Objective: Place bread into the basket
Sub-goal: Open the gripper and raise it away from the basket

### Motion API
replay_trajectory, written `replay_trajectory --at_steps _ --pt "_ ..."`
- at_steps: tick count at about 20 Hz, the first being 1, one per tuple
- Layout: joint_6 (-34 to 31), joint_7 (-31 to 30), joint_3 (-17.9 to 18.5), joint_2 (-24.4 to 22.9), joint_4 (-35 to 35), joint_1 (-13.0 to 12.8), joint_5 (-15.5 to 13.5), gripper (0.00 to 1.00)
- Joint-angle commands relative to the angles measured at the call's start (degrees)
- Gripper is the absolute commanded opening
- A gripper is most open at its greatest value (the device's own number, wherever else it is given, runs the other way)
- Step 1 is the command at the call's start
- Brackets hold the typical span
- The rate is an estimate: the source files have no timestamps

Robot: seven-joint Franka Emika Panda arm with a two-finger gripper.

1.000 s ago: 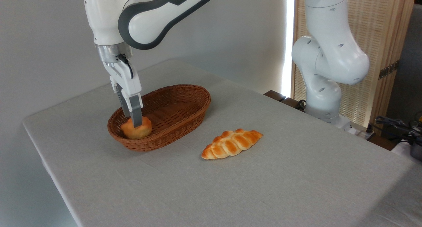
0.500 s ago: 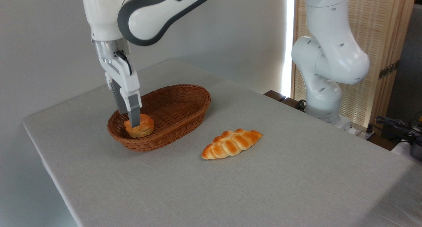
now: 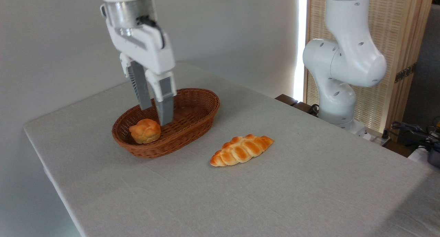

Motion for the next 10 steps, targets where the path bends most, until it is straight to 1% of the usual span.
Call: replay_trajectory --at_steps 1,7,10 --pt "-2.7 1.1 5.8 -0.7 1.8 -1.0 -3.9 1.0" --pt "-6.3 1.0 6.1 -1.1 1.9 -0.7 -3.7 1.0" --pt "-6.1 1.2 6.0 -1.1 1.8 -0.7 -3.3 1.0"
